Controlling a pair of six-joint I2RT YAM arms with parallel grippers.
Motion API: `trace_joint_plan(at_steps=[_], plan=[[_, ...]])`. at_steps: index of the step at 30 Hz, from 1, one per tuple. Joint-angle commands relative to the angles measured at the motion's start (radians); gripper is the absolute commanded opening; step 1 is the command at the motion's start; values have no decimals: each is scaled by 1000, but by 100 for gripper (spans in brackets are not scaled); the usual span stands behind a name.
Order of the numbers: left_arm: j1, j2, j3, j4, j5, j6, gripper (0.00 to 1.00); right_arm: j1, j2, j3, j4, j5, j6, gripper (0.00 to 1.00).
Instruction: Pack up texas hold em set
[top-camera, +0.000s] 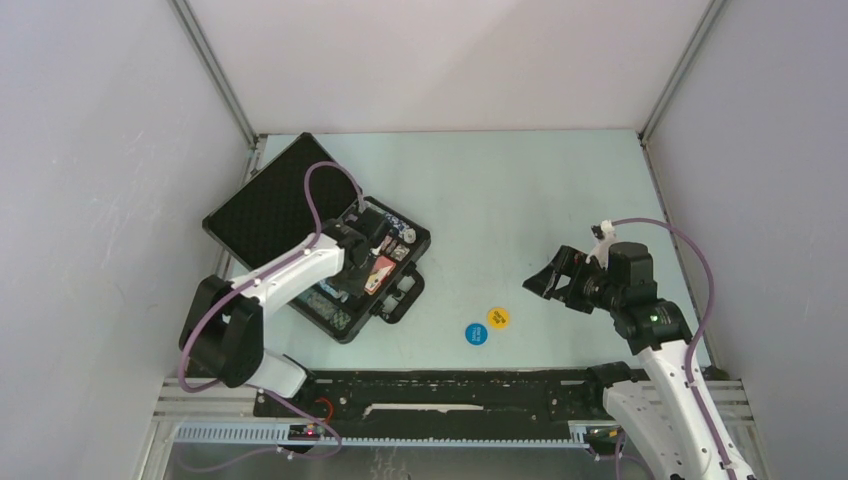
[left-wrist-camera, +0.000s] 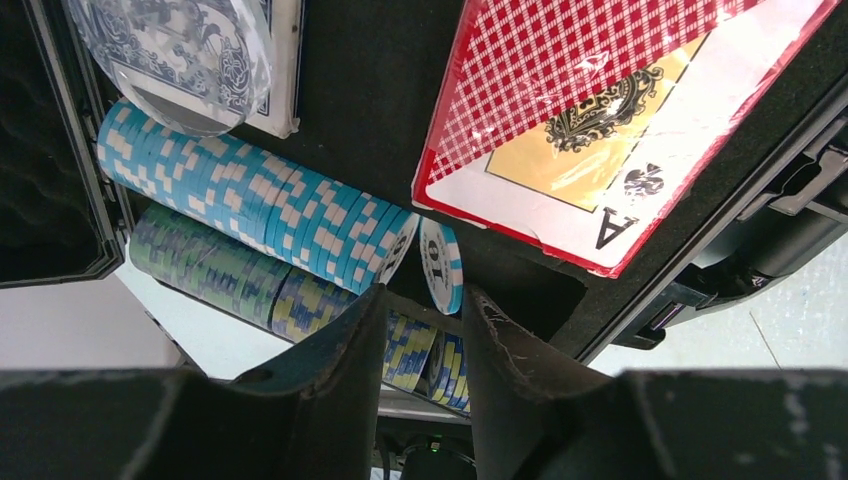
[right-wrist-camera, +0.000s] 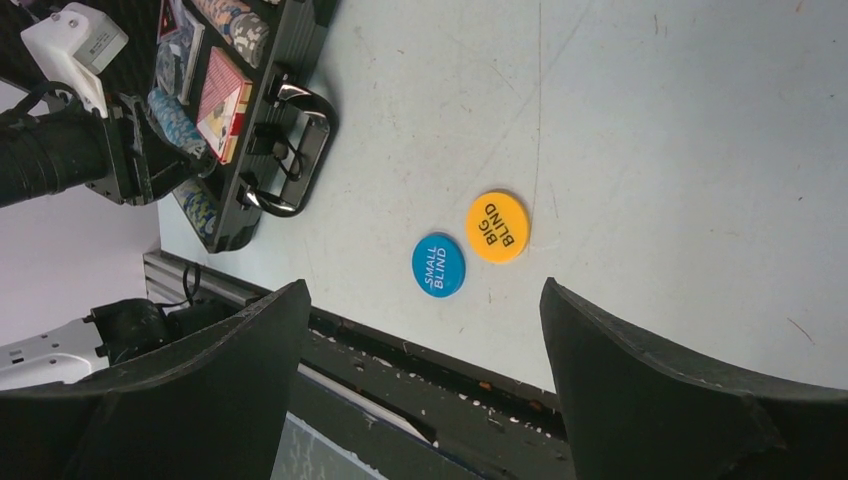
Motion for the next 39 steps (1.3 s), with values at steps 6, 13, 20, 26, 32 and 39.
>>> trace_joint_plan(at_steps=[6,13,20,26,32,39], plan=[[13,-56,-26,-1,-247,-49,44,-4,-14,-5,26,-27,-17,94],[13,-96,-39,17,-244,-49,43,-5,-14,-12,29,-30,-12,94],[15,-78,-42,21,-295,-53,48,-5,-4,-12,32,-43,-15,94],[12,-116,-25,29,-270,-61,54,-5,3,-14,30,-58,-21,94],[9,-283,-15,37,-136,-82,69,22,39,-21,58,-97,-30,95],[8,-267,-25,62,-41,-95,86,113,83,-23,77,-46,-13,95]])
